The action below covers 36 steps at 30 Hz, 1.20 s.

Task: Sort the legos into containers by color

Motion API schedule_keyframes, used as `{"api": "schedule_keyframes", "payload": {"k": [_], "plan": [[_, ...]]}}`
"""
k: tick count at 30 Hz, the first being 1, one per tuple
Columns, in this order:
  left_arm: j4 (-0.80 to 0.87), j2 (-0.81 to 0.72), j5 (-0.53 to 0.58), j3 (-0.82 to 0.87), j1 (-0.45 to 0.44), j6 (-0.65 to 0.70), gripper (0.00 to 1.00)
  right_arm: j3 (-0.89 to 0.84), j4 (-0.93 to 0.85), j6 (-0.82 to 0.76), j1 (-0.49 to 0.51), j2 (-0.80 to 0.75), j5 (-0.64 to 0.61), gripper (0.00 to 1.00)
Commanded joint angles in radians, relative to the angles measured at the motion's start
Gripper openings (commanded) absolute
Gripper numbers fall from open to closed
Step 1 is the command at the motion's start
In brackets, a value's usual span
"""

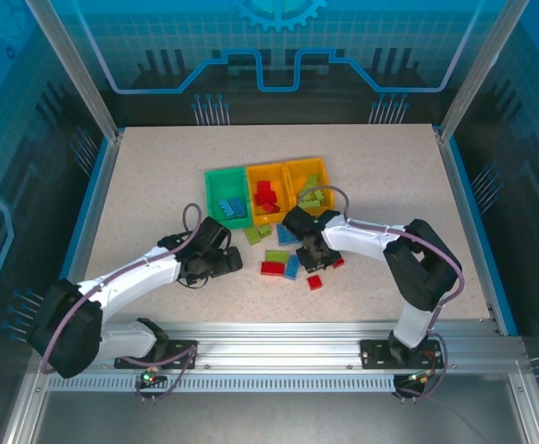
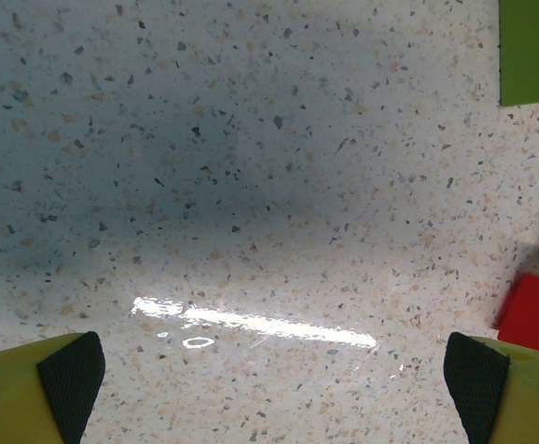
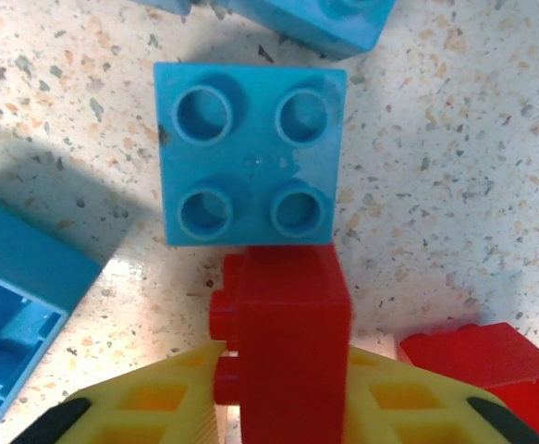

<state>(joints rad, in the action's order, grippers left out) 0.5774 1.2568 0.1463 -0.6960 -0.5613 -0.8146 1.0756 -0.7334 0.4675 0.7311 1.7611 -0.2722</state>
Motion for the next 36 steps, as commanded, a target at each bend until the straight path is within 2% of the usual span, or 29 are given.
{"api": "schedule_keyframes", "payload": {"k": [1,8,13,21,27,33,34,36], "plan": [[0.004,0.011,0.022,0.012,-0.009,-0.023,0.99,0.015,-0.027,0.012,-0.01,-0.052,0.007,0.28],[-0.003,0.021,0.021,0.014,-0.008,-0.023,0.99,0.104,-0.071,-0.004,-0.004,-0.145,0.024,0.27],[-0.008,0.023,0.019,0.013,-0.009,-0.026,0.99,0.231,-0.052,-0.033,-0.004,-0.13,0.089,0.27],[-0.006,0.019,0.016,0.013,-0.01,-0.023,0.99,0.516,-0.002,0.028,-0.089,0.109,0.271,0.27],[-0.008,0.029,0.012,0.004,-0.025,-0.017,0.99,0.784,-0.077,0.056,-0.122,0.329,0.306,0.28],[-0.002,0.035,0.016,0.001,-0.03,-0.02,0.99,0.91,-0.093,0.083,-0.155,0.439,0.326,0.3],[-0.001,0.034,0.017,0.001,-0.031,-0.019,0.99,0.924,-0.097,0.084,-0.157,0.448,0.324,0.32],[-0.002,0.035,0.018,0.0,-0.029,-0.018,0.99,0.95,-0.107,0.08,-0.157,0.464,0.323,0.43]]}}
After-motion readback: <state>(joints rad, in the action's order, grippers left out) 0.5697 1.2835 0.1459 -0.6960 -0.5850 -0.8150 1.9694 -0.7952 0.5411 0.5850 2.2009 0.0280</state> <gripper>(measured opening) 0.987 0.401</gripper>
